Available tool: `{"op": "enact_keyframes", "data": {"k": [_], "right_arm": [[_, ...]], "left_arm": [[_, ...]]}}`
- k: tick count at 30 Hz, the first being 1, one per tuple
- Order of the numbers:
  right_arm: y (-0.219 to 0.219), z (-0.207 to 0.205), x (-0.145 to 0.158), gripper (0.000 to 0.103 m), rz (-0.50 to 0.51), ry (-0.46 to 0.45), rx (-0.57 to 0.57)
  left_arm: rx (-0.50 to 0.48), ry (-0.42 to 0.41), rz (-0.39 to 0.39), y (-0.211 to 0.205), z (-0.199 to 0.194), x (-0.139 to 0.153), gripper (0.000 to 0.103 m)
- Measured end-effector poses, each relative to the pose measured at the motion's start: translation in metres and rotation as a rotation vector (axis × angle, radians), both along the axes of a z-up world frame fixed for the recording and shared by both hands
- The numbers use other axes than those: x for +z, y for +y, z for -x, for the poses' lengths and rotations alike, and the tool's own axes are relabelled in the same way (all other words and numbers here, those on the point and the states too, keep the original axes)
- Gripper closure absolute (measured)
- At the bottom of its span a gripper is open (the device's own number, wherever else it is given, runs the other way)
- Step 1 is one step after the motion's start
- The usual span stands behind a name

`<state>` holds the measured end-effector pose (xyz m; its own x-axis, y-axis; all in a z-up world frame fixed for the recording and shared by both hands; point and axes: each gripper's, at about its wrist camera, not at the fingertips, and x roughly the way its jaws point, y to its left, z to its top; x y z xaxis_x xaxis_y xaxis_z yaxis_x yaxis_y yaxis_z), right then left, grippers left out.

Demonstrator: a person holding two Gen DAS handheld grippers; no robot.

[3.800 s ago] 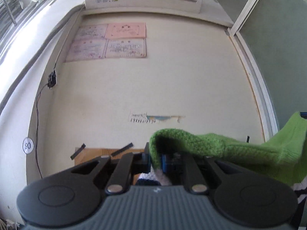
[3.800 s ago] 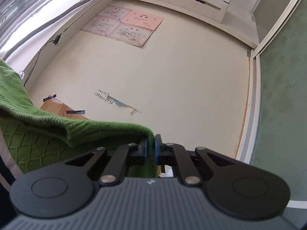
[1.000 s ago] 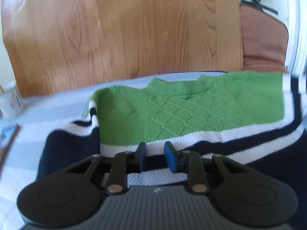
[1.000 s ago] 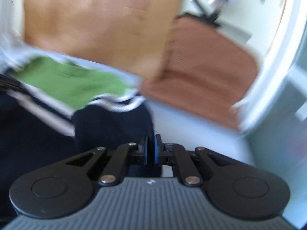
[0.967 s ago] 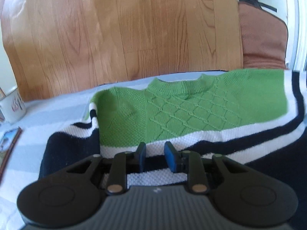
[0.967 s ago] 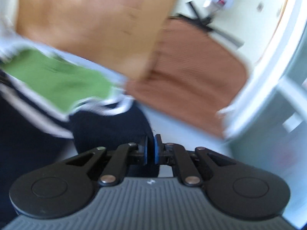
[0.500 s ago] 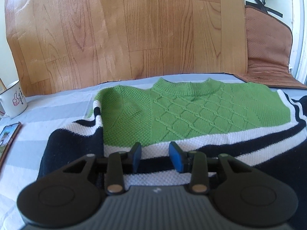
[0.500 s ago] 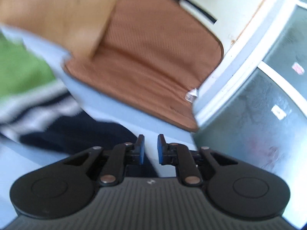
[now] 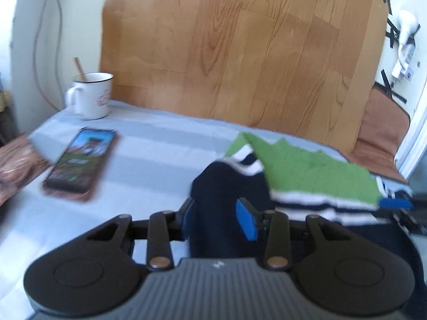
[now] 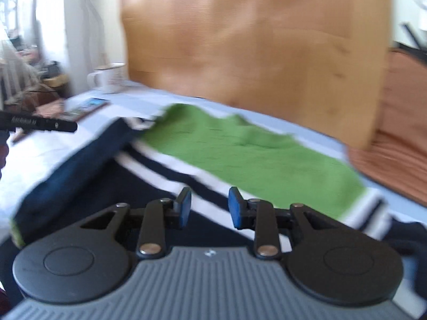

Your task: Fold small clothes

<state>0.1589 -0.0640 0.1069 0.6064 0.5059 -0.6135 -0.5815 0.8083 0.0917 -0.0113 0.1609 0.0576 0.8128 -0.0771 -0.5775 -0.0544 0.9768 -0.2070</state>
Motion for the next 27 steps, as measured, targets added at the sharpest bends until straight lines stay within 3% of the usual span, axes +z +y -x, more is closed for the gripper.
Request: {"op": "enact_keyframes", "data": {"k": [5, 8, 10, 13, 14, 15, 16, 17, 18, 21, 23, 27], "right_arm": [[0.04, 0.003, -0.009, 0.07, -0.135, 0.121, 0.044], [0.058, 0.012, -0.009, 0.07, -0.145, 0.131, 0.066], [0.061, 0.014, -0.008, 0.07, -0.145, 0.143, 0.066], [0.063, 0.013, -0.008, 0.07, -0.127, 0.156, 0.042], [0.062, 0.013, -0.008, 0.07, -0.13, 0.161, 0.037], [0.059, 0.015, -0.007, 0.07, -0.137, 0.165, 0.03], [0.054, 0.016, -0.007, 0.07, -0.143, 0.168, 0.025], [0.05, 0.018, -0.007, 0.069, -0.148, 0.168, 0.015], [0.049, 0.019, -0.008, 0.07, -0.152, 0.168, 0.005], [0.033, 0.025, -0.006, 0.07, -0.172, 0.169, -0.034], [0.02, 0.03, -0.003, 0.07, -0.189, 0.165, -0.065], [-0.008, 0.039, 0.004, 0.07, -0.231, 0.14, -0.138]], "left_arm": [[-0.103, 0.014, 0.001, -0.01, 0.043, -0.011, 0.067], [-0.201, 0.031, 0.023, -0.023, 0.065, -0.021, 0.059], [-0.262, 0.043, 0.001, -0.034, 0.077, -0.024, 0.039], [-0.326, 0.032, -0.053, -0.048, 0.092, -0.026, 0.025], [-0.332, 0.034, -0.083, -0.054, 0.094, -0.028, 0.026], [-0.329, 0.046, -0.118, -0.058, 0.093, -0.032, 0.036], [-0.316, 0.067, -0.156, -0.061, 0.089, -0.037, 0.059], [-0.285, 0.072, -0.209, -0.063, 0.086, -0.04, 0.066], [-0.274, 0.066, -0.232, -0.062, 0.084, -0.039, 0.084], [-0.199, 0.055, -0.139, -0.028, 0.076, -0.026, 0.09], [-0.082, 0.018, -0.111, 0.004, 0.076, -0.012, 0.09], [0.175, -0.017, 0.031, 0.079, 0.078, 0.006, 0.09]]}}
